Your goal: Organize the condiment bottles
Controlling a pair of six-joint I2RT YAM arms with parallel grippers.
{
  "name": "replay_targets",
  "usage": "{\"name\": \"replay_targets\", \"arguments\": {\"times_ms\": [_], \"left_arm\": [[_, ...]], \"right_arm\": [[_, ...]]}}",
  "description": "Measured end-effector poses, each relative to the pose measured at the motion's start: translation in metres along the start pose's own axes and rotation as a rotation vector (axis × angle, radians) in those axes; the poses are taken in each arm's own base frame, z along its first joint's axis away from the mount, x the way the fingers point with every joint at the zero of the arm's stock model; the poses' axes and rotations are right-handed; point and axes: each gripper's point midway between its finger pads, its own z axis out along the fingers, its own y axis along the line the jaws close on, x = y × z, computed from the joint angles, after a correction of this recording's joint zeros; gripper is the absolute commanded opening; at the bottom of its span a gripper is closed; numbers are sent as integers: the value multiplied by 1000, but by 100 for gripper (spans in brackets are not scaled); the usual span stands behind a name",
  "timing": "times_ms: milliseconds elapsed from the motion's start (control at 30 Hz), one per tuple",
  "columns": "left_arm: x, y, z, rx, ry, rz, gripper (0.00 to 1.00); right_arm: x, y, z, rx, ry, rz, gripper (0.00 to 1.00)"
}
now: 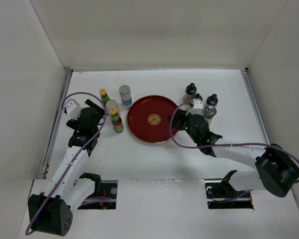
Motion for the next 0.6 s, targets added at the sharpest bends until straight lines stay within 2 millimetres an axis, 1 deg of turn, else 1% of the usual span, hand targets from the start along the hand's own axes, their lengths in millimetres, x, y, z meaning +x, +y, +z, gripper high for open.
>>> {"name": "replay_targets", "arguments": {"times_ms": [67,167,233,300,333,367,433,500,533,600], "left_arm": [[-1,-1,0,2,-4,-4,100],[-7,-5,0,17,-24,-19,100],[-12,-9,0,30,-44,-29,100],[-17,-12,1,31,-61,-31,100],[-19,-14,2,30,-65,-26,100],[-22,-17,3,31,-72,-20,100],[-28,-26,5,40,-91,-7,100],[-34,-35,6,54,-112,10,100],[-37,-39,7,61,-122,20,100],[-44,-46,7,75,-144,32,100]], "right_arm": [[0,0,0,0,0,0,60],[0,0,0,-1,1,-1,50],[0,0,0,-1,1,-4,39],[0,0,0,0,1,-4,26],[0,0,0,0,1,-4,21],[0,0,0,0,2,-4,18],[1,-1,0,4,9,-4,17],[1,-1,0,7,13,-6,19],[0,0,0,7,13,-6,22],[-1,1,1,6,12,-5,35]]}}
